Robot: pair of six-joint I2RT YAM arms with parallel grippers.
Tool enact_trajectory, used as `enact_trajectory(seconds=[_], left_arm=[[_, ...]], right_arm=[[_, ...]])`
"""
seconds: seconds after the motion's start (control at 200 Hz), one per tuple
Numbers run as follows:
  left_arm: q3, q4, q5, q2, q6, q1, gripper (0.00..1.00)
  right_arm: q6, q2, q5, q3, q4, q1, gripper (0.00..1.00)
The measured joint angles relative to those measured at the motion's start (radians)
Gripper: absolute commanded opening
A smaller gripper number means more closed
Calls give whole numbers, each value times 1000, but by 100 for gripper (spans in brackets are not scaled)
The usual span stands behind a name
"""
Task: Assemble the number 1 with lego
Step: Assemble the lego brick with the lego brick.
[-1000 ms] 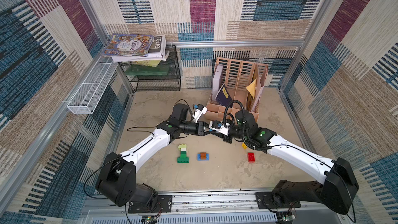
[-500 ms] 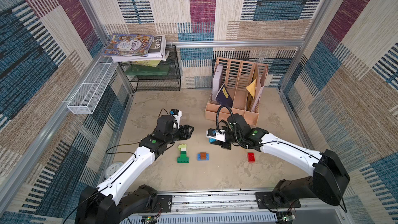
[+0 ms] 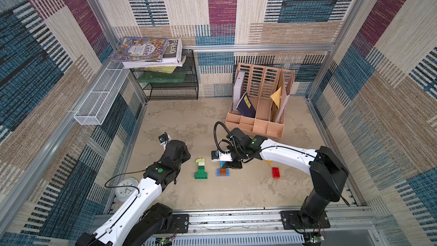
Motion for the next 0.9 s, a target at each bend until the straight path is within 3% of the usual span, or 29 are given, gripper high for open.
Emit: enact_trajectory(seconds=[0.896], left_arm=[[-17, -7, -29, -6, -42, 29, 61]], right_arm=[[4, 55, 88, -8, -21, 55, 18]])
